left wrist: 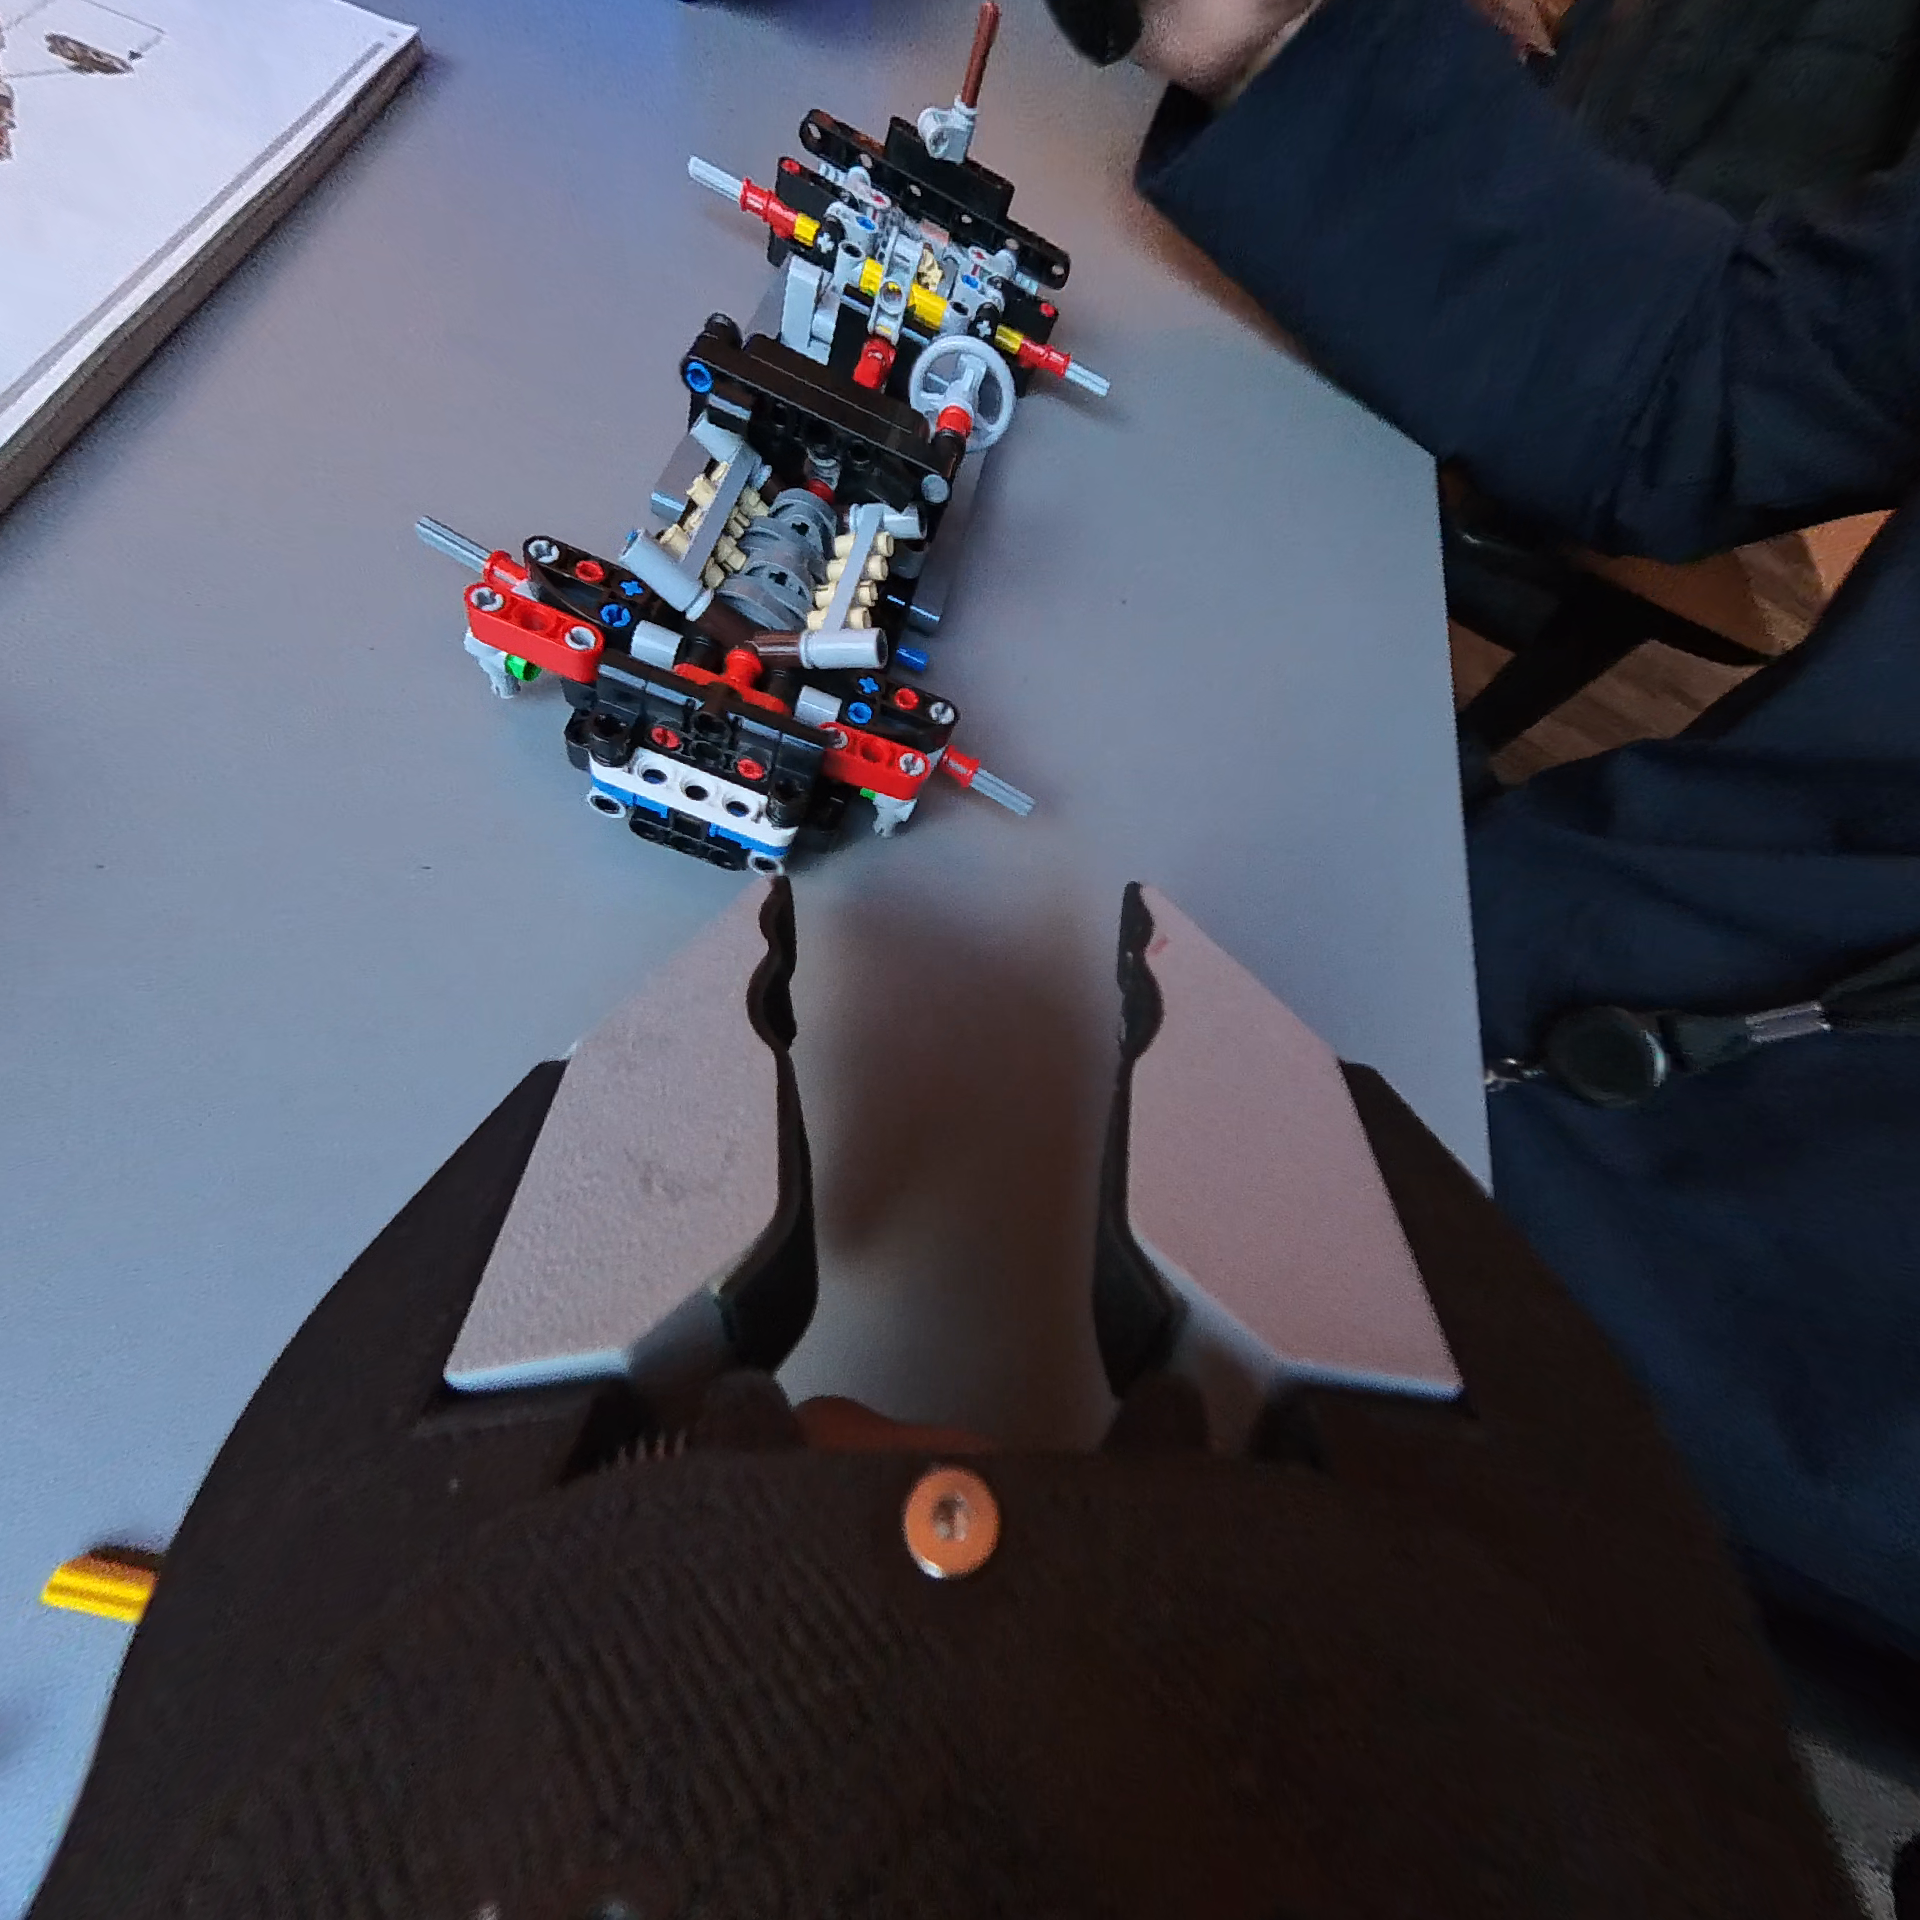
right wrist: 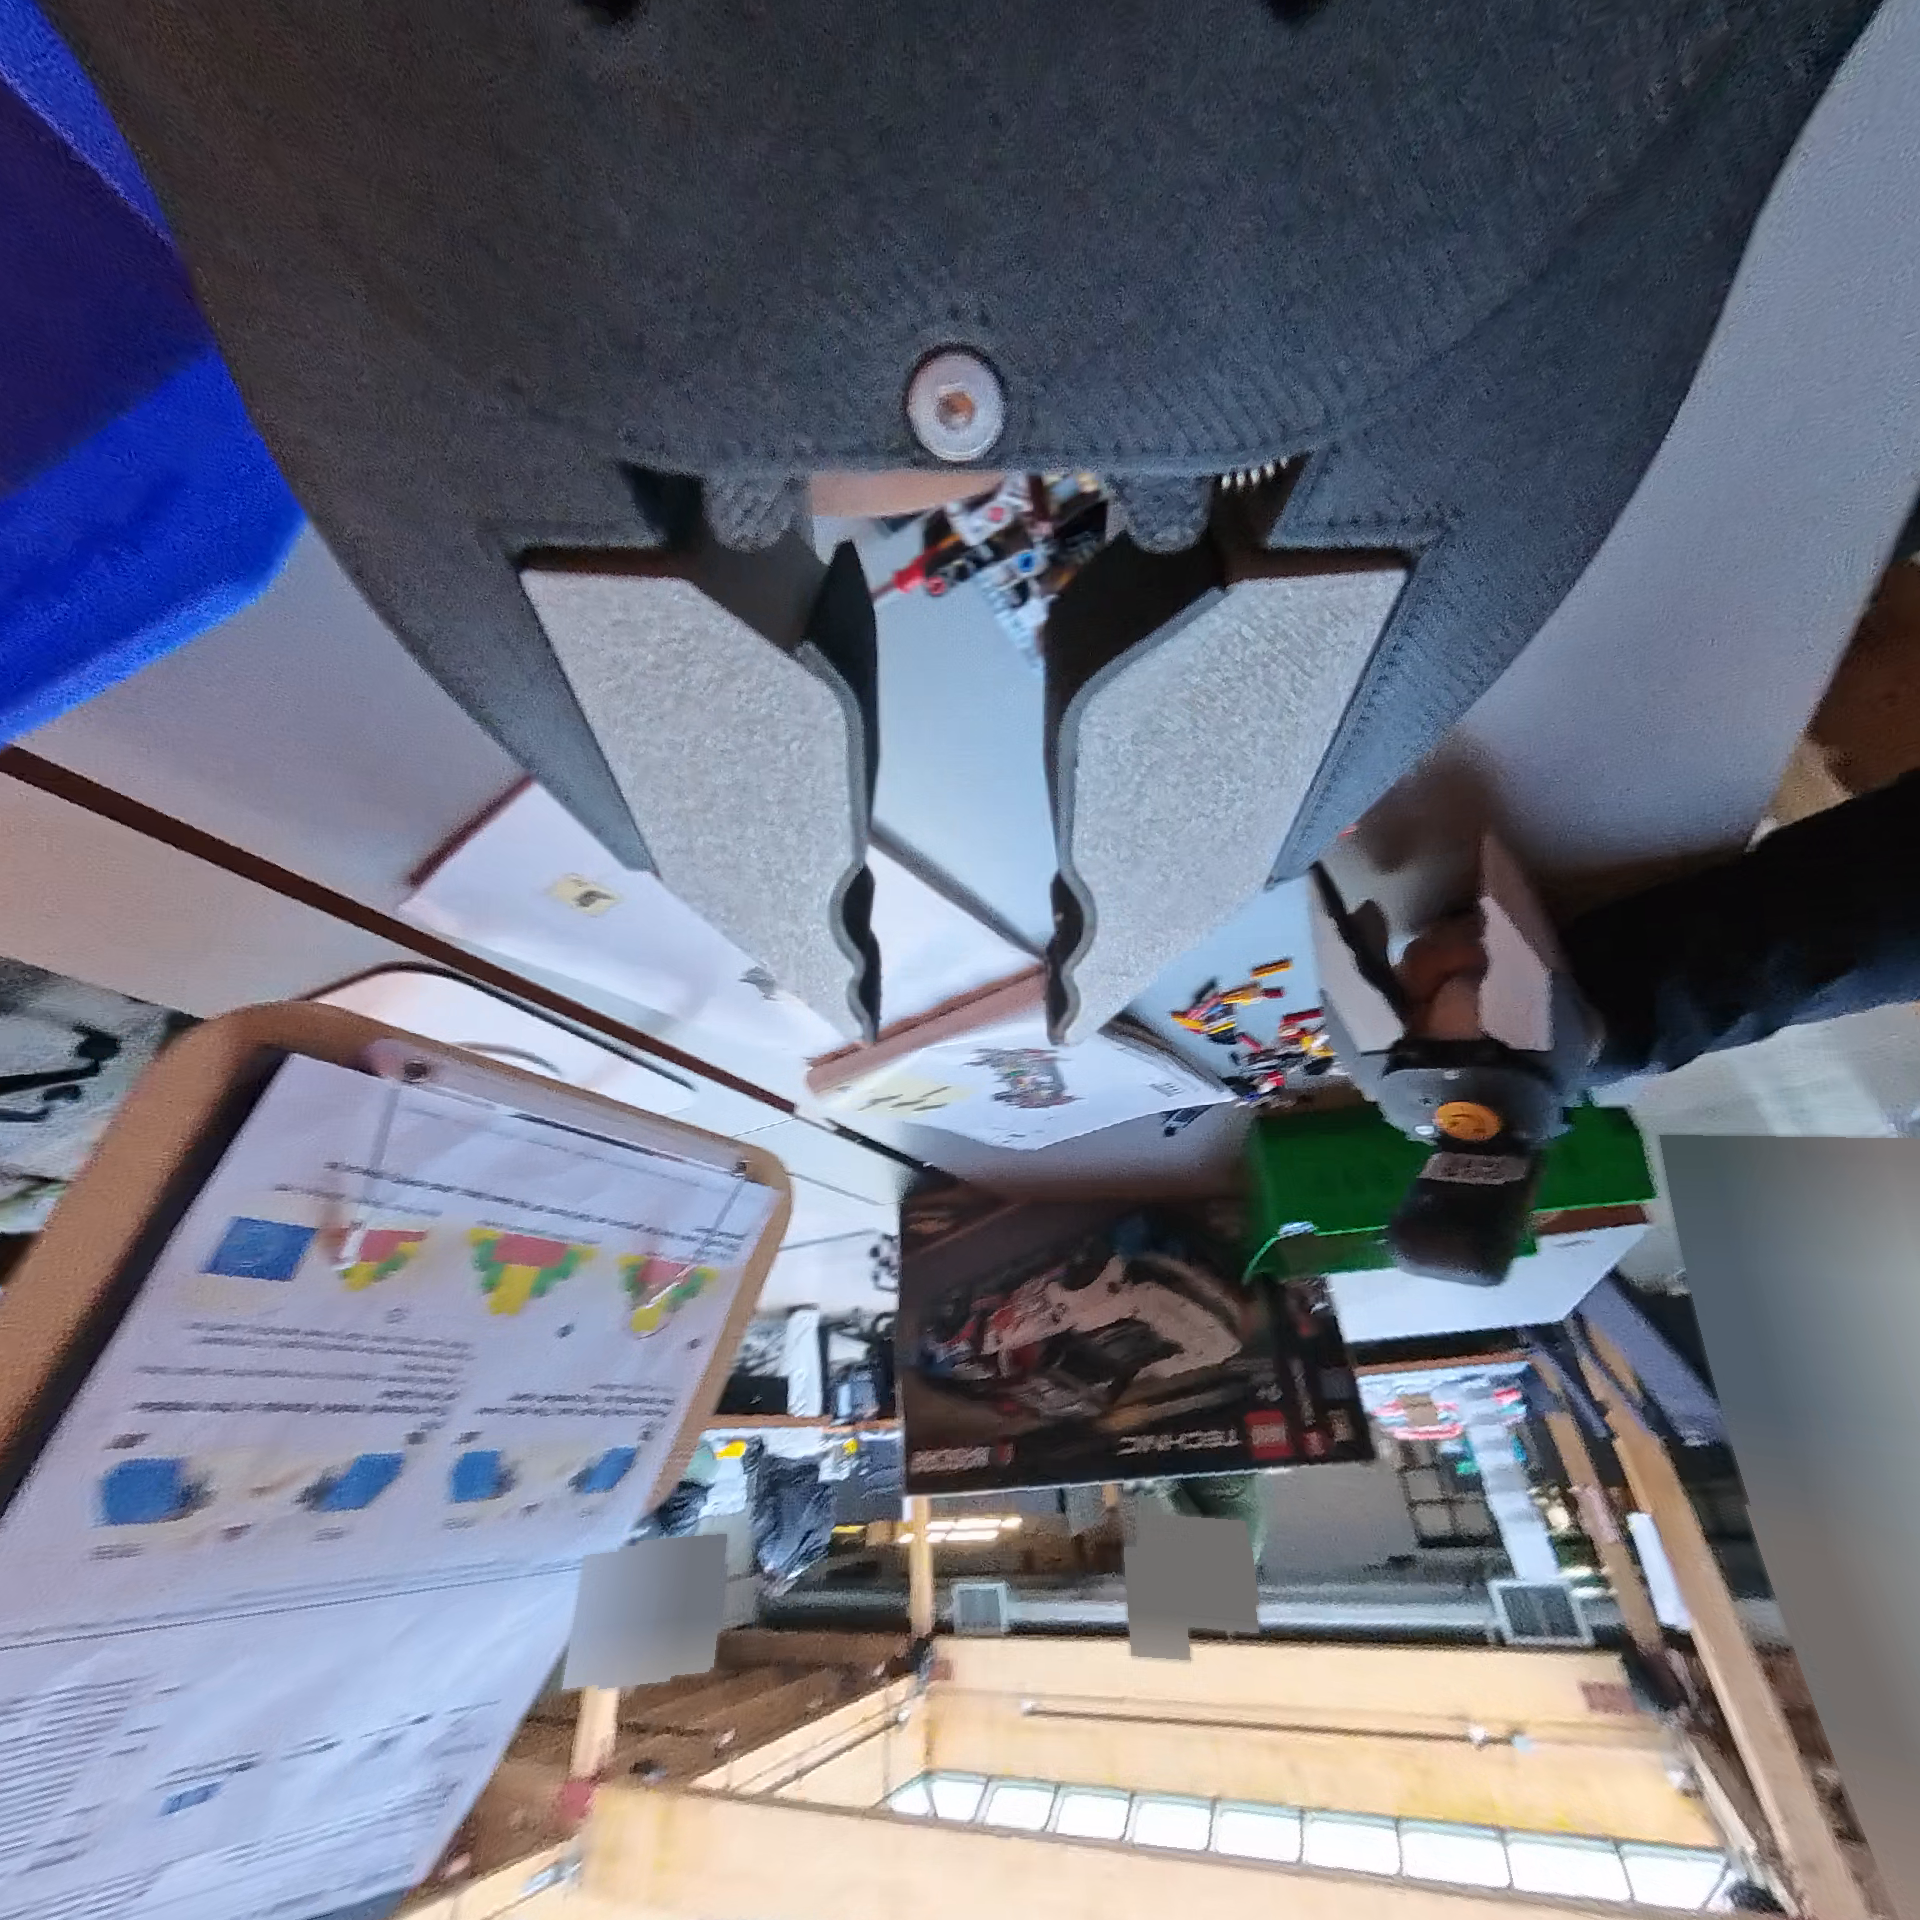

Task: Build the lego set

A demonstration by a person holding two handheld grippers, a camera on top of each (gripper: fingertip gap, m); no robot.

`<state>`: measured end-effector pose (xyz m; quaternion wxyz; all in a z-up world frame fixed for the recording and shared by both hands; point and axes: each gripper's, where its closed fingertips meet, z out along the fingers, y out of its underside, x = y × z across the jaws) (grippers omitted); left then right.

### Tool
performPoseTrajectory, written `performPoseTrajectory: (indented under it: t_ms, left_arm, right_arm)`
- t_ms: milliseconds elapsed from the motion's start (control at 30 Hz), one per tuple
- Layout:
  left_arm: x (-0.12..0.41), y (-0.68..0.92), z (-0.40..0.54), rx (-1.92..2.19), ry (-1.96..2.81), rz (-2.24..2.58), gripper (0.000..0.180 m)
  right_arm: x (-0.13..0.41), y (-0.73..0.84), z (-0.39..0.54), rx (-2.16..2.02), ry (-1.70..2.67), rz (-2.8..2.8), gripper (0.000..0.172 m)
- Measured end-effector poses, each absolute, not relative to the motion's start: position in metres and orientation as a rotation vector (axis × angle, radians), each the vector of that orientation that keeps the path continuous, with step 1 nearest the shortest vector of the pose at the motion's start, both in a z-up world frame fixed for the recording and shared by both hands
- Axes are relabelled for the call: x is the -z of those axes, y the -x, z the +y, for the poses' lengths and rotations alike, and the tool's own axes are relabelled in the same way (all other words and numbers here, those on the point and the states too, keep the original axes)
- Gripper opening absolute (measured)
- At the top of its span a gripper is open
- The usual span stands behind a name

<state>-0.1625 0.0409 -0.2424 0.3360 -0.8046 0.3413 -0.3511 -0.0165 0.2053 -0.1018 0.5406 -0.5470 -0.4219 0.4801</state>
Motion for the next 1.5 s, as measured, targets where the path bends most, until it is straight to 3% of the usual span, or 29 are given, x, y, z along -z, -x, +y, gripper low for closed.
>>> performPoseTrajectory:
  t_ms: [400, 867, 1500]
  left_arm:
    - [0.235, 0.181, 0.069, 0.710, 2.041, 0.793, 0.057]
    - [0.233, 0.203, 0.084, 0.627, 2.064, 0.696, 0.054]
    - [0.245, 0.202, 0.080, 0.610, 2.126, 0.728, 0.055]
  right_arm:
    - [0.165, 0.034, 0.207, -0.950, 1.369, -1.188, 0.026]
    - [0.146, 0.027, 0.215, -1.180, 1.316, -1.021, 0.034]
    - [0.150, 0.025, 0.222, -1.135, 1.332, -1.018, 0.035]
